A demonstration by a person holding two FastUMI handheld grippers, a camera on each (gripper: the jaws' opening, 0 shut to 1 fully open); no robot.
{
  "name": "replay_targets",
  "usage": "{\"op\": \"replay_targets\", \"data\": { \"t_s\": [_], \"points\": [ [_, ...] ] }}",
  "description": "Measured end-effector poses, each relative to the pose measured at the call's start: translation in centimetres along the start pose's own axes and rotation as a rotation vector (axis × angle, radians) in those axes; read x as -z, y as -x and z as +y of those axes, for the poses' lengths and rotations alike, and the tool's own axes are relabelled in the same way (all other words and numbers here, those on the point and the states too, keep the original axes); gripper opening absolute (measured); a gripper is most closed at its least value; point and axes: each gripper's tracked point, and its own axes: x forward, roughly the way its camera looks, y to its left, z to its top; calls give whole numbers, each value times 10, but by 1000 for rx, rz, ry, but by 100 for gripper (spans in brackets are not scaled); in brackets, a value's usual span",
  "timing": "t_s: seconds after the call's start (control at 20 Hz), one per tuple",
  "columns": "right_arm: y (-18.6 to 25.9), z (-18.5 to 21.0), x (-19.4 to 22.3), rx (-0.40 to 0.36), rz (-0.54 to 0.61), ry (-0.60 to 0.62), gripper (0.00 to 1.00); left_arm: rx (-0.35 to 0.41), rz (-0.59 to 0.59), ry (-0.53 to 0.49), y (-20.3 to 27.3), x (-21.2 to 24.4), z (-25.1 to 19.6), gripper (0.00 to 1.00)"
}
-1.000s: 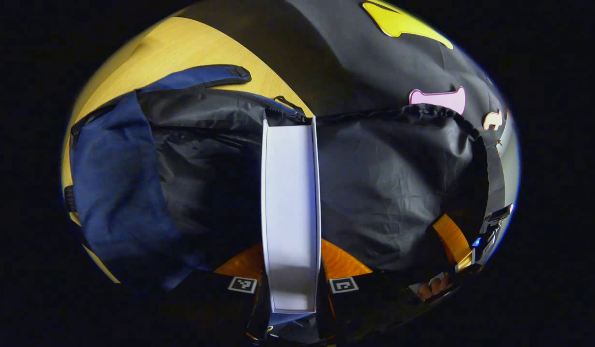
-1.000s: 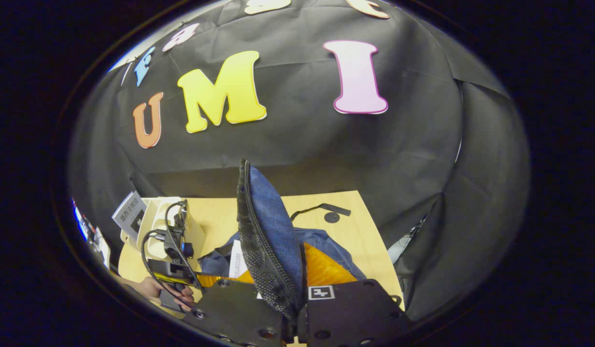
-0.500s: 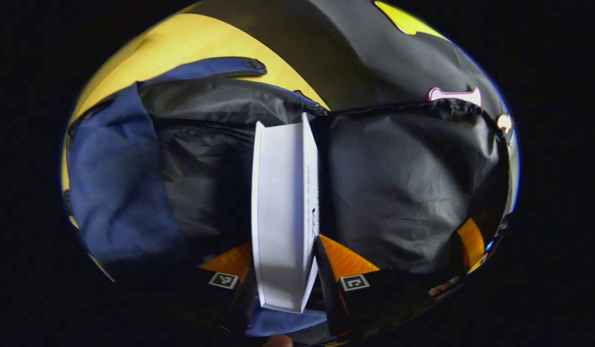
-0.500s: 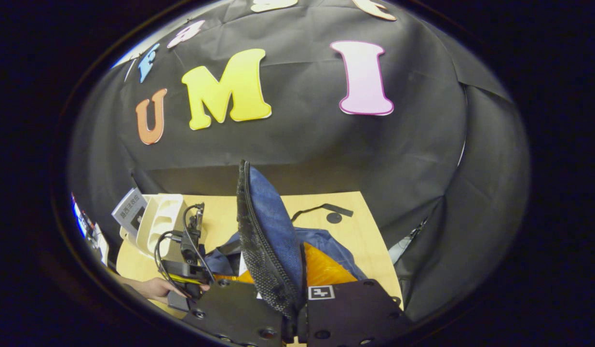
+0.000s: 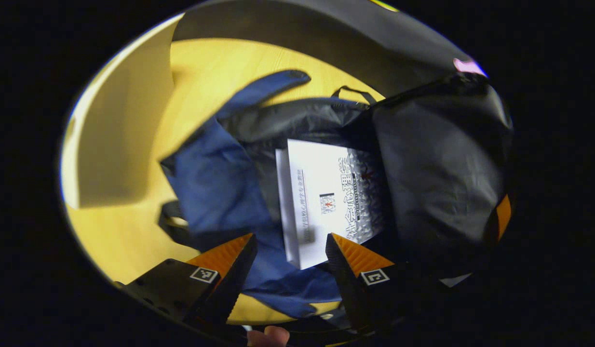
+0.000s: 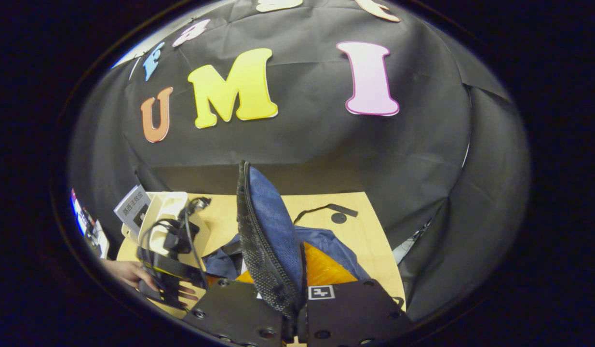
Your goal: Open the schoolbag, grab two books from the bookshelf and put them into the schoolbag.
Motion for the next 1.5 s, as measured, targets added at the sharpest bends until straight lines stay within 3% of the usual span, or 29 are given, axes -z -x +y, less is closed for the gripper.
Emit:
{"op": "replay_targets", "data": {
  "t_s": [0.25,0.5,0.65,0.9,1.05,1.15,1.25,1.5],
  "points": [
    [4,4,4,-1,-8,0,0,-154,-128,-176,70,-13,38,98],
    [8,10,9,3,-17,27,1,-116,-74,-206,129,16,50,98],
    [8,16,11,3,-22,36,1,-231,-152,-283,168,6,84,98],
    [12,24,13,6,-28,57,0,-296,-348,-151,242,-28,130,98],
    [13,25,14,11,-29,55,0,-386,-392,-155,290,-48,182,98],
    [13,25,15,11,-31,57,0,-390,-375,-128,319,-64,208,98],
    [12,26,14,16,-34,57,0,-348,-347,-83,332,-78,223,98],
    [12,24,13,29,-34,43,0,-316,-252,-54,341,-116,263,98]
  ]
}}
